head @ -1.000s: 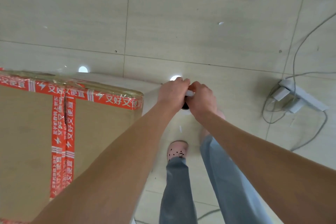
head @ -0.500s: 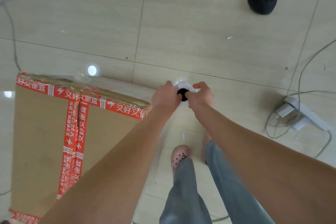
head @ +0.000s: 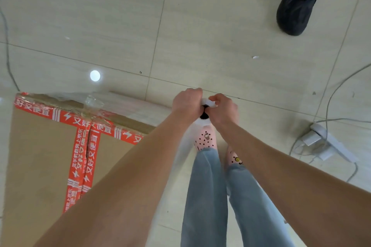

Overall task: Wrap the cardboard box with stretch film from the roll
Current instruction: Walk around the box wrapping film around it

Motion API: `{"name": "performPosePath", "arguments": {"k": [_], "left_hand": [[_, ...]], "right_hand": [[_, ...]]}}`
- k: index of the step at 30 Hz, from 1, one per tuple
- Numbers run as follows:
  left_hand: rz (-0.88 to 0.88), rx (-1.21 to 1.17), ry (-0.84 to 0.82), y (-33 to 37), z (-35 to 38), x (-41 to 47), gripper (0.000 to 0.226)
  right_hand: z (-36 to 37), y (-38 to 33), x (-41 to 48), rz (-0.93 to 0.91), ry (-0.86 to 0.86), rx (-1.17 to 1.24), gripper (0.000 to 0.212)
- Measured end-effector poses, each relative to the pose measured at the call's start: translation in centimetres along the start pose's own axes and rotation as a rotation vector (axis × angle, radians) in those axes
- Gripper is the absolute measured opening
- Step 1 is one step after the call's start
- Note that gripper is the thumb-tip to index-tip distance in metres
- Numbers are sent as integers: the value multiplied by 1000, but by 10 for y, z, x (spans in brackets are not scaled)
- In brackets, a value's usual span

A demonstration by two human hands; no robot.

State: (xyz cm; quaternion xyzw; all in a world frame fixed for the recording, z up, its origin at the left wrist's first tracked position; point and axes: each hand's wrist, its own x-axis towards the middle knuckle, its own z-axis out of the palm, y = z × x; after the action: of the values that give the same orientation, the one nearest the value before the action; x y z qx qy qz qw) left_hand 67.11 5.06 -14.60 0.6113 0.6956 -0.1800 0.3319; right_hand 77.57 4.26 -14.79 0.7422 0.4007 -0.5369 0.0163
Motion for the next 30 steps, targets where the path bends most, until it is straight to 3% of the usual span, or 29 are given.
{"name": "performPosePath", "arguments": {"k": [6, 10, 13, 17, 20, 25, 30], "left_hand": [[-281, -250, 0, -35, -18, 18, 19], [-440, -442, -81, -59, -27, 22, 26], [-372, -376, -152, -64, -29, 24, 26], [-7, -62, 2, -59, -30, 30, 36], [131, 54, 76, -59, -32, 37, 24], [44, -66, 120, -72, -40, 43, 15], [-266, -335, 186, -88, -45, 45, 13]], "right_hand": [[9, -39, 17, -101, 8, 90, 26], [22, -55, 21, -43, -32, 13, 35], [25, -58, 22, -9, -30, 18, 34], [29, -60, 22, -18, -55, -9, 29], [34, -65, 23, -45, -63, -22, 27], [42, -77, 26, -87, -40, -64, 32], [51, -98, 31, -206, 25, -127, 33]]}}
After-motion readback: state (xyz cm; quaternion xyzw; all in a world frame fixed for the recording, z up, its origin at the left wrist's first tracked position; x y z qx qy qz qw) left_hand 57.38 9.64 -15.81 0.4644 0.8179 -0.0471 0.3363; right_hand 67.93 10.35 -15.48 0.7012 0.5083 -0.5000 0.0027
